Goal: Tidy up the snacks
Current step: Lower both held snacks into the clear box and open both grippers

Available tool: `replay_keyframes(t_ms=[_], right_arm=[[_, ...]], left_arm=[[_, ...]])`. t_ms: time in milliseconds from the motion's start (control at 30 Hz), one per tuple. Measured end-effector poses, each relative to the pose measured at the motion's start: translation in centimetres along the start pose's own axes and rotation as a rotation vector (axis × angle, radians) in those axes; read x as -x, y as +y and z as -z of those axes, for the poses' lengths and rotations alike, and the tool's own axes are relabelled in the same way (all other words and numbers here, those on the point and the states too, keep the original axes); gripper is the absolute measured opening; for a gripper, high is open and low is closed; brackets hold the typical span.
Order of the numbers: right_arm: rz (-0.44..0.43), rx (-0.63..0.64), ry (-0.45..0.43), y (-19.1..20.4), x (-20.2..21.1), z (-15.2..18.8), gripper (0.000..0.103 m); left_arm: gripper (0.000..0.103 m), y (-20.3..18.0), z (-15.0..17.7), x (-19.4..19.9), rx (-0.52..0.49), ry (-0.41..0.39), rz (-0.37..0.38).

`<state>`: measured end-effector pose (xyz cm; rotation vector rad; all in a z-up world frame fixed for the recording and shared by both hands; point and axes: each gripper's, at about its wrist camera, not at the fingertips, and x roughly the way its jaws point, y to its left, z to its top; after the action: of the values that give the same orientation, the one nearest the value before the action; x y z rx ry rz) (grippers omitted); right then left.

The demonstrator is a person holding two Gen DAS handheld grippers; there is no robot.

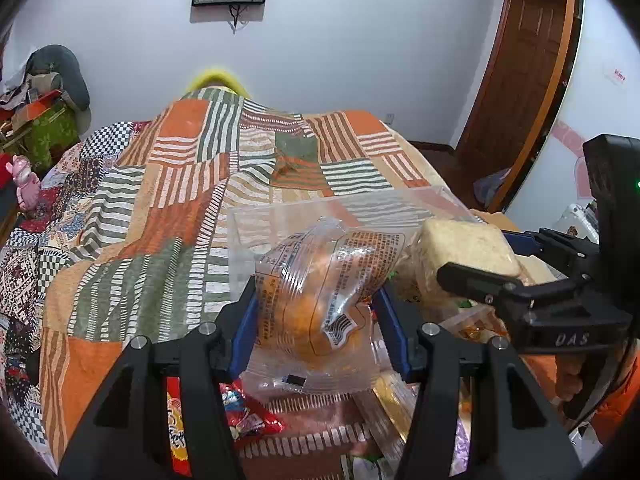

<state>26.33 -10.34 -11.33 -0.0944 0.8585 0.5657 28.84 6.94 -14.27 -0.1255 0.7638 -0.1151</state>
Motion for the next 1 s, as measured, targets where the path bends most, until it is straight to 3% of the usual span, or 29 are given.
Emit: replay_keyframes(t_ms=[367, 667, 833, 1000], right_arm=[[-0.003, 0.000, 0.033, -0.2, -0.6, 0.1, 0.087], [0.028, 0.023, -0.032, -0.3, 2.4, 0.1, 0.088], [0.077, 0.035, -0.077, -1.1, 4.6, 0.8, 0.089], [0.110, -0.001, -0.083, -3.0, 6.2, 2.0, 0.089]], left_arm=[[0.060, -1.1, 0.1, -1.2, -0.043, 0.022, -0.016], [0.070, -1.6, 0.2, 2.2, -0.077, -0.037, -0.018], [0.083, 0.5, 0.9, 4.7, -0.060, -0.055, -0.069], [0.089, 3.7, 2.2, 6.0, -0.022, -0.044, -0.140]])
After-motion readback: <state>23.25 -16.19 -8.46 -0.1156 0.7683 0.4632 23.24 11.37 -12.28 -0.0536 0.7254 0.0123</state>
